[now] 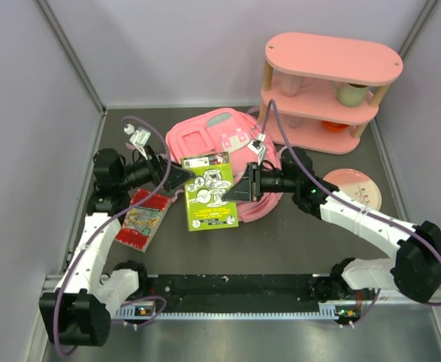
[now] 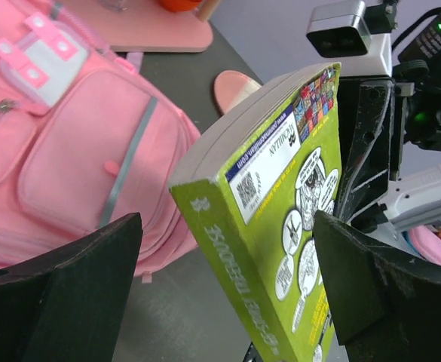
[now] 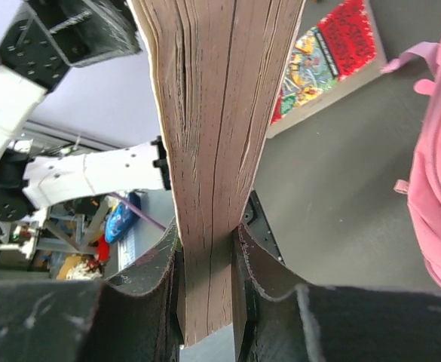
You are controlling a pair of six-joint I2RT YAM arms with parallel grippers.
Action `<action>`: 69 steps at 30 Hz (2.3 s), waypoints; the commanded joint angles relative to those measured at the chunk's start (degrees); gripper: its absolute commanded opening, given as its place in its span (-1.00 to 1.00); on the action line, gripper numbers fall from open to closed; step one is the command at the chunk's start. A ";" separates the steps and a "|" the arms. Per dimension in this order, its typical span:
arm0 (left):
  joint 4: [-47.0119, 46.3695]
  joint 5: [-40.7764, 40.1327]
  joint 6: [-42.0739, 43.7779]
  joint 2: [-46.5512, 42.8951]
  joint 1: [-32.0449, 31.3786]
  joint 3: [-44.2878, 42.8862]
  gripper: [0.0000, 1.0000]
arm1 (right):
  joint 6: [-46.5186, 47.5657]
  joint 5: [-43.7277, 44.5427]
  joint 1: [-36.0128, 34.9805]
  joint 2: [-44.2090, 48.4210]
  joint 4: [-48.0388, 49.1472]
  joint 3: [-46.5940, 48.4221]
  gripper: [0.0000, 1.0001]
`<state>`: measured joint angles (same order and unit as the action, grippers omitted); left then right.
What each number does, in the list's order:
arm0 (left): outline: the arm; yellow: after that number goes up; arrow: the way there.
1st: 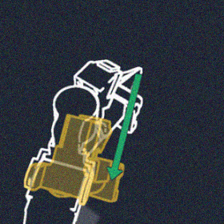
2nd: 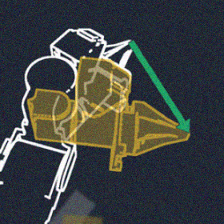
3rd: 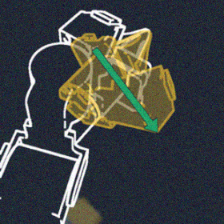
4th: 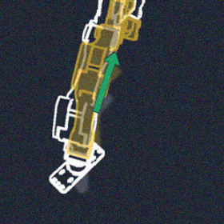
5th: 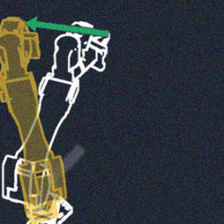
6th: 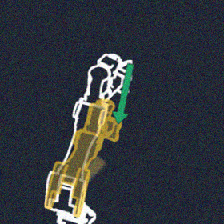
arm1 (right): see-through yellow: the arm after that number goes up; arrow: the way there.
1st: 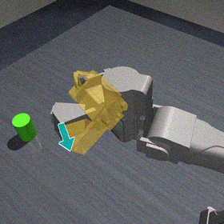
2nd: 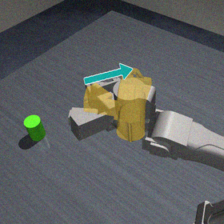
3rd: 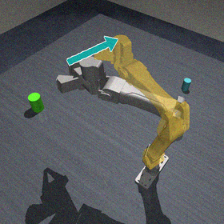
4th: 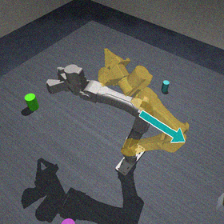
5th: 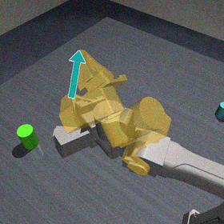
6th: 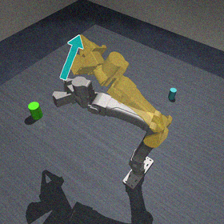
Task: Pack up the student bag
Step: Pick up the book from the center of the board.
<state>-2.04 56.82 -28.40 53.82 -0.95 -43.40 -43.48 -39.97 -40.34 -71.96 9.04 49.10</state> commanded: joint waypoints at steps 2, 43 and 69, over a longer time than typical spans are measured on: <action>-8.85 7.25 -2.01 3.04 -2.74 -1.34 0.98 | -5.54 -9.58 0.43 -0.01 17.74 0.82 -1.00; -33.80 -27.35 -23.36 -4.60 -5.20 9.64 -1.00 | -12.94 25.81 3.60 16.75 0.72 -17.64 0.83; -43.57 -32.82 -32.15 -6.72 -5.20 14.48 -1.00 | -22.61 36.36 -8.96 12.47 18.47 -18.43 0.98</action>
<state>-36.42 26.48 -57.36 48.77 -6.11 -28.18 -63.29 -8.80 -47.03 -58.24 18.41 30.74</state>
